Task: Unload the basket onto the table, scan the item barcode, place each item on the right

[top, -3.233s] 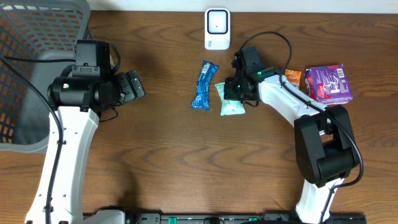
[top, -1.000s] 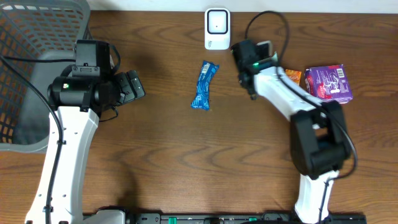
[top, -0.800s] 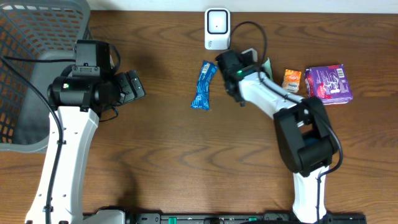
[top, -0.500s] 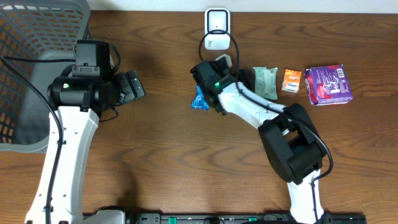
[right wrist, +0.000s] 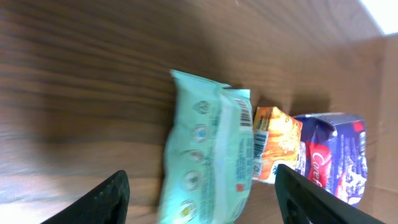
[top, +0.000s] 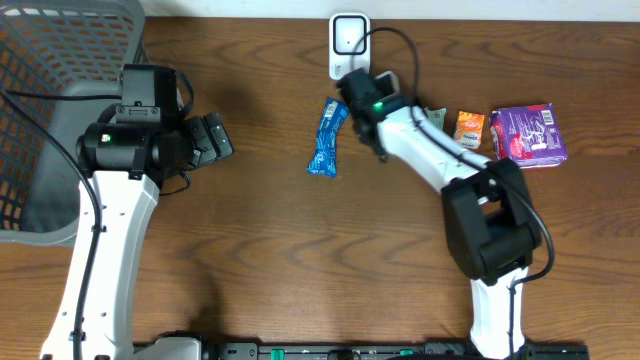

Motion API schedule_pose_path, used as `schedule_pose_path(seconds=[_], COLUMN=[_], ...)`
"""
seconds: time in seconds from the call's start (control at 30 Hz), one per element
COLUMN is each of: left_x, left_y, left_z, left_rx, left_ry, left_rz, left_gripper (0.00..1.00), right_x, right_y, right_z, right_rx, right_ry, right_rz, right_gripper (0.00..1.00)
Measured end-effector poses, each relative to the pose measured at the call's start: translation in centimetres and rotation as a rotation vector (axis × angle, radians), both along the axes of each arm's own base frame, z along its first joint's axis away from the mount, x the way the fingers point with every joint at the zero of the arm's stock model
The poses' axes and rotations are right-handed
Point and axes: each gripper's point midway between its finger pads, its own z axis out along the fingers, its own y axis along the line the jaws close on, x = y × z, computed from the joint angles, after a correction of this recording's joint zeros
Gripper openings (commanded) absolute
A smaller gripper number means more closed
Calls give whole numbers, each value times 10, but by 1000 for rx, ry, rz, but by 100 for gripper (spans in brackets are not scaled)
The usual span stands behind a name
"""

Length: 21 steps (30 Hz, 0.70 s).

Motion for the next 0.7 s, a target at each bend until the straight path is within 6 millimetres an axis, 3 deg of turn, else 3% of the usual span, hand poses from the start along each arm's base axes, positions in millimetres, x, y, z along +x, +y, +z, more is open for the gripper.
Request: schedule_pose_path(seconds=[0.27,0.7], left_x=[0,0], left_y=[0,0], left_z=[0,0], left_rx=[0,0], left_ry=[0,0], left_rz=[0,0], left_gripper=[98,98], right_x=[5,12], right_y=[-35,-19], right_z=[-30,-31], right_rx=[119,156], right_ry=[21,-7], right_rz=[-74,-34], right_gripper=[64,57])
